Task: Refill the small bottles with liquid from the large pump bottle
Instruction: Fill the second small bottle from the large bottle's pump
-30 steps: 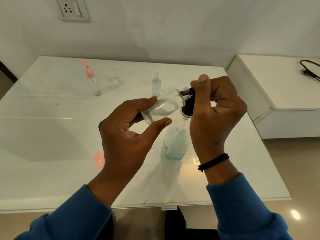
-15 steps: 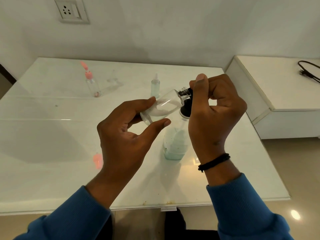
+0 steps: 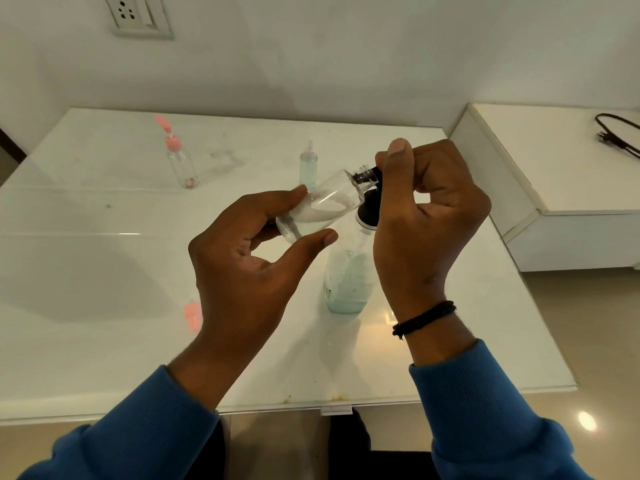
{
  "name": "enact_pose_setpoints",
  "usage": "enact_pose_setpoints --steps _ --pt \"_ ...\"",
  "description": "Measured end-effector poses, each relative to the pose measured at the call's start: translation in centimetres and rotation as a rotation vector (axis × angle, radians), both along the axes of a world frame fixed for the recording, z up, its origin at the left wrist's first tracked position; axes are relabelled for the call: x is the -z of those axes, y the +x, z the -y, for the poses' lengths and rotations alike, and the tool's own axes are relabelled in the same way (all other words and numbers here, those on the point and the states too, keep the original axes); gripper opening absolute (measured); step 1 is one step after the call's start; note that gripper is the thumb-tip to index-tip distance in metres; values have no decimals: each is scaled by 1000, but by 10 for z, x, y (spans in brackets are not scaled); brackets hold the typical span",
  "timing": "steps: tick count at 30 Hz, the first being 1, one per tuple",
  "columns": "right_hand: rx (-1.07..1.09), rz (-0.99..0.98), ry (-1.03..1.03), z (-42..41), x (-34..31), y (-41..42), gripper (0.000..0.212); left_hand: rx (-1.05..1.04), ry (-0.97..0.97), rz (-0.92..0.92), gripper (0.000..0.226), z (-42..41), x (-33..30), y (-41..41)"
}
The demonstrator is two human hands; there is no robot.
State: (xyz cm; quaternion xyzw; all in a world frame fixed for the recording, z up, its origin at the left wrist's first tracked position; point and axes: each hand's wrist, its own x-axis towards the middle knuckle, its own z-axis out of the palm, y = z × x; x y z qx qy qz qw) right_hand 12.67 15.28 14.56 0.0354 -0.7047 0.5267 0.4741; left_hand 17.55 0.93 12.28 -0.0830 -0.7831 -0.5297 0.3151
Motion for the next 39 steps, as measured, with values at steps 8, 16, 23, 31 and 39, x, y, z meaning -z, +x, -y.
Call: enact_pose_setpoints --steps 8,16,23,31,39 --pt "3 -10 4 -2 -2 -1 35 10 8 -5 45 -1 0 0" --pt "-3 -1 -3 -1 1 -1 35 24 7 -10 45 0 0 0" --pt "-21 4 -29 2 5 3 32 13 -14 -12 45 1 2 0" --pt "0 -7 -7 1 3 0 32 11 -14 -13 45 0 1 0" --pt "12 -16 -7 1 1 1 32 10 8 -11 45 0 1 -1"
